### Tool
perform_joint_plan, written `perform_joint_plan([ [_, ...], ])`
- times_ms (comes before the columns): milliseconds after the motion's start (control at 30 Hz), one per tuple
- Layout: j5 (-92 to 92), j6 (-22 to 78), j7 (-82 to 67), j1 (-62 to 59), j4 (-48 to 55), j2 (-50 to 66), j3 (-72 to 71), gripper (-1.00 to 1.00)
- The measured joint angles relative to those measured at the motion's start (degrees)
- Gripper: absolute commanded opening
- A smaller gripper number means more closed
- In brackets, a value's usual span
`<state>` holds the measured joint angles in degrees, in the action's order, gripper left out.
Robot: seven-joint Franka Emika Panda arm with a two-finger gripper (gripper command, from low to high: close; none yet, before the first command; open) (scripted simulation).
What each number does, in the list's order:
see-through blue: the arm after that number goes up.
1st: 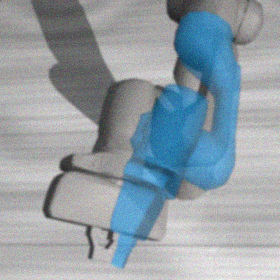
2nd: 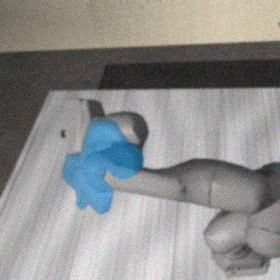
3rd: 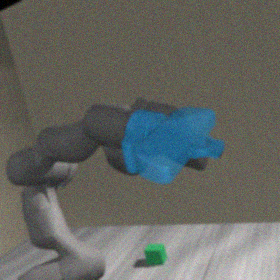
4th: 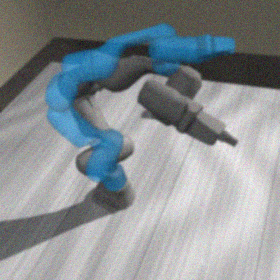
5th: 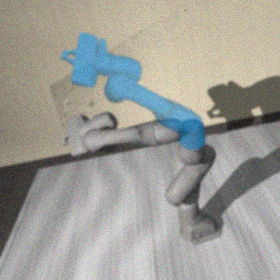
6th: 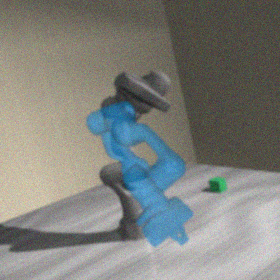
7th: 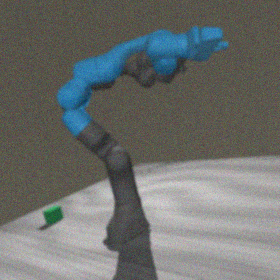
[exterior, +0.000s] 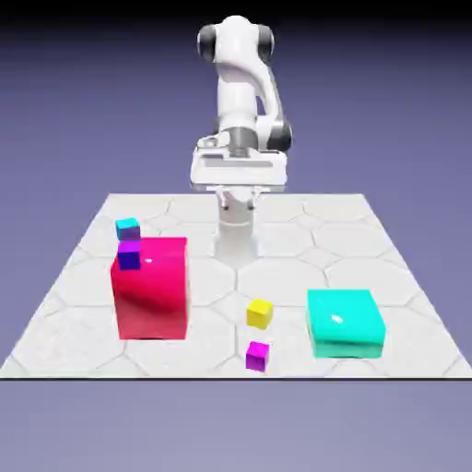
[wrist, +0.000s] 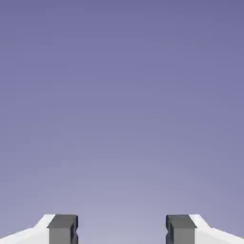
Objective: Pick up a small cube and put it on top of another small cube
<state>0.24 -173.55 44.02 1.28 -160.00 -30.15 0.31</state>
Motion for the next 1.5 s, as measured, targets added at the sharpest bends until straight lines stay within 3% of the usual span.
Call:
perform_joint_plan([
  [767,4.5,8.7,29.3,11.2,18.8,47.1,5.8,0.00],
  [967,4.1,1.6,29.2,10.2,22.1,57.5,5.0,0.00],
  [1000,4.0,0.5,29.2,10.1,22.6,59.2,4.9,-1.00],
  [1267,4.6,9.0,29.0,10.9,18.8,46.7,5.9,-1.00],
  [1500,5.6,24.3,15.7,2.2,20.3,32.2,12.1,-1.00],
])
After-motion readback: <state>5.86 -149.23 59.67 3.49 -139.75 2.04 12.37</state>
